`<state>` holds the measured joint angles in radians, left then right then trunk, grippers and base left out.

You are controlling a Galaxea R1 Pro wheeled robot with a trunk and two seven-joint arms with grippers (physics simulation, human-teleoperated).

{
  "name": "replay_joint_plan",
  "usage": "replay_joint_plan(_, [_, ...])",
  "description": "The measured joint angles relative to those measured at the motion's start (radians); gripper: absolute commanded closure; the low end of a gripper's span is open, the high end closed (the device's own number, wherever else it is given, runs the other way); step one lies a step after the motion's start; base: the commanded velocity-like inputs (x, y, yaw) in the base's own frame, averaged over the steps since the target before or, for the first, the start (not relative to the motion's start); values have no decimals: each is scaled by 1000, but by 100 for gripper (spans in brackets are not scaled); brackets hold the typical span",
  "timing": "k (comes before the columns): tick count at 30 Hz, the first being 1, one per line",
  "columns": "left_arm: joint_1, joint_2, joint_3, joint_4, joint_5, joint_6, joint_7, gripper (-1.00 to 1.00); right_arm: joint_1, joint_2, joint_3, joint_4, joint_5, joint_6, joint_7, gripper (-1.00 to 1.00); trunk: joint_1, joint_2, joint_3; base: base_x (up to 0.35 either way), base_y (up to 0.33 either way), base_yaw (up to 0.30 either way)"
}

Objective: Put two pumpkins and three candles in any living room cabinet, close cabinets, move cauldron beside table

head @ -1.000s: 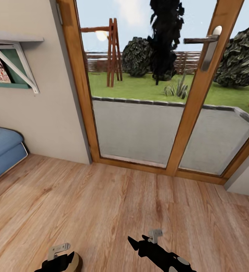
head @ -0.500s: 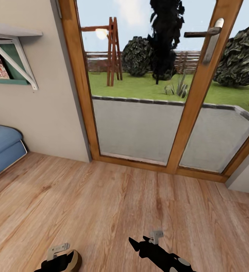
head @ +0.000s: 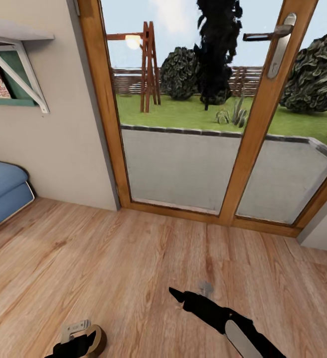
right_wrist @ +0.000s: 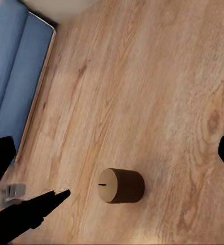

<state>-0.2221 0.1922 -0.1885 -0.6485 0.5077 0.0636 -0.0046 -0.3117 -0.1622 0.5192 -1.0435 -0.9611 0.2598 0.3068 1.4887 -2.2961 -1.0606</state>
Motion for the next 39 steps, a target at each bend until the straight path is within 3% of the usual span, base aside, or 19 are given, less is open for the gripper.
replay_joint_plan(2, [0, 0, 0, 1, 0, -7, 0, -100, -1, 0, -101, -40, -2, 44, 5, -100, 8, -14, -6, 0, 0, 0])
replay_joint_plan(6, [0, 0, 0, 1, 0, -10, 1, -100, 0, -2, -151, -61, -1, 65, 9, -100, 23, -42, -19, 0, 0, 0])
replay_joint_plan(18, [0, 4, 7, 1, 3, -12, 3, -100, -1, 4, -156, -92, -2, 73, 9, -100, 69, -126, -56, 0, 0, 0])
replay_joint_plan(24, [0, 9, 67, 1, 5, -12, 3, -100, -1, 3, -155, -97, -2, 74, 9, -100, 92, -168, -75, 0, 0, 0])
replay_joint_plan(29, [0, 5, 78, 1, 2, -12, 3, -100, -1, 5, -156, -97, -2, 75, 9, -100, 111, -203, -91, 0, 0, 0])
replay_joint_plan(39, [0, 2, 73, 1, -3, -12, 2, -100, -1, 6, -157, -96, -2, 75, 9, -100, 116, -206, -130, 0, 0, 0])
